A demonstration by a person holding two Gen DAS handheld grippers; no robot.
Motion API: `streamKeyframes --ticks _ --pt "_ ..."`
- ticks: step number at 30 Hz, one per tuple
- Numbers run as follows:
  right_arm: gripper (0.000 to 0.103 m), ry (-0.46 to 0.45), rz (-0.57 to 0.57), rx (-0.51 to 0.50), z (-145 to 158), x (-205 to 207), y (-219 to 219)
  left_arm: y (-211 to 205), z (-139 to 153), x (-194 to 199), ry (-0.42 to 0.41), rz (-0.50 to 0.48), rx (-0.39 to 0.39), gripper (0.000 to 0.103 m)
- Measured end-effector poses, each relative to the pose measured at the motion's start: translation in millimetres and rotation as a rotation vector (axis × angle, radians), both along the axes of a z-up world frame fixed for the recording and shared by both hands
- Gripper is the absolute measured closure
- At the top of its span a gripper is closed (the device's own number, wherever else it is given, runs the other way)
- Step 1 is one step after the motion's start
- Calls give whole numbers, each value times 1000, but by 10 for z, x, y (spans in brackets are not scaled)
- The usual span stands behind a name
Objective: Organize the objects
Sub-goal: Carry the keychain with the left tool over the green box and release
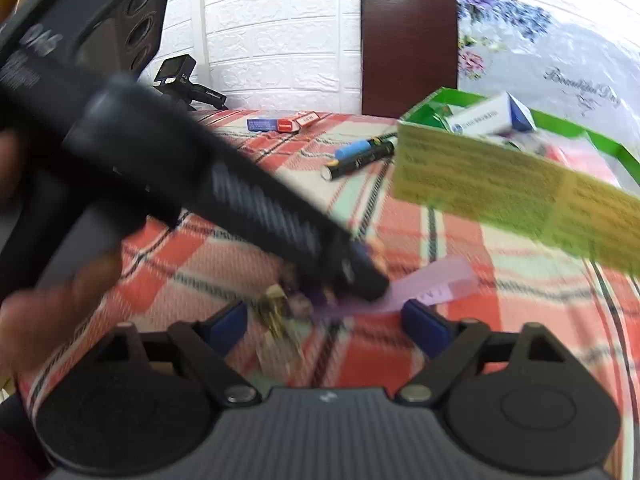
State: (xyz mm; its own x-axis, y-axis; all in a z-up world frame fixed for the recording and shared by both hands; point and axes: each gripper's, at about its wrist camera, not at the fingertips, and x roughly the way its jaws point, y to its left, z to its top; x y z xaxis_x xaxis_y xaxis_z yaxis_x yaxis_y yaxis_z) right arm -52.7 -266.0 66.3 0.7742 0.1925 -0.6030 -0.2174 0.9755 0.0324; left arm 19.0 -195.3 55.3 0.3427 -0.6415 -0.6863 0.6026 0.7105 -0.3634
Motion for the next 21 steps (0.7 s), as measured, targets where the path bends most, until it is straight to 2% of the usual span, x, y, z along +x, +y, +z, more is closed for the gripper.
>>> streamKeyframes --ticks 2,3,5,7,12,15,17,18,19,20,21 --pt "34 -21 -31 10 24 64 -11 -31 33 7 -5 26 14 74" --pt "47 -36 -56 18 47 76 -35 -32 60 26 -5 36 12 74" --pt "47 -87 -68 18 112 44 -64 -25 173 64 -14 30 -25 75" --pt "48 -180 -91 -47 201 -32 -41 -48 341 95 -43 15 -69 75" --pt "48 -382 -148 -146 556 4 -160 -246 820 206 -202 -26 -144 74" --pt "48 -403 -177 -156 687 280 -331 -481 956 423 -246 -16 -138 74" --pt "47 -407 -198 -188 682 498 -424 -639 957 604 -251 -1 -127 73" --pt "44 -397 -209 -198 658 614 -471 -721 928 693 -255 12 -108 68" --pt "30 -374 -220 -211 619 730 -509 -800 891 774 -266 38 -69 60" --pt "22 -339 -235 -231 571 833 -537 -855 850 832 -281 71 -27 59" --pt "21 -321 -252 -240 529 879 -561 -882 809 883 -286 103 15 59"
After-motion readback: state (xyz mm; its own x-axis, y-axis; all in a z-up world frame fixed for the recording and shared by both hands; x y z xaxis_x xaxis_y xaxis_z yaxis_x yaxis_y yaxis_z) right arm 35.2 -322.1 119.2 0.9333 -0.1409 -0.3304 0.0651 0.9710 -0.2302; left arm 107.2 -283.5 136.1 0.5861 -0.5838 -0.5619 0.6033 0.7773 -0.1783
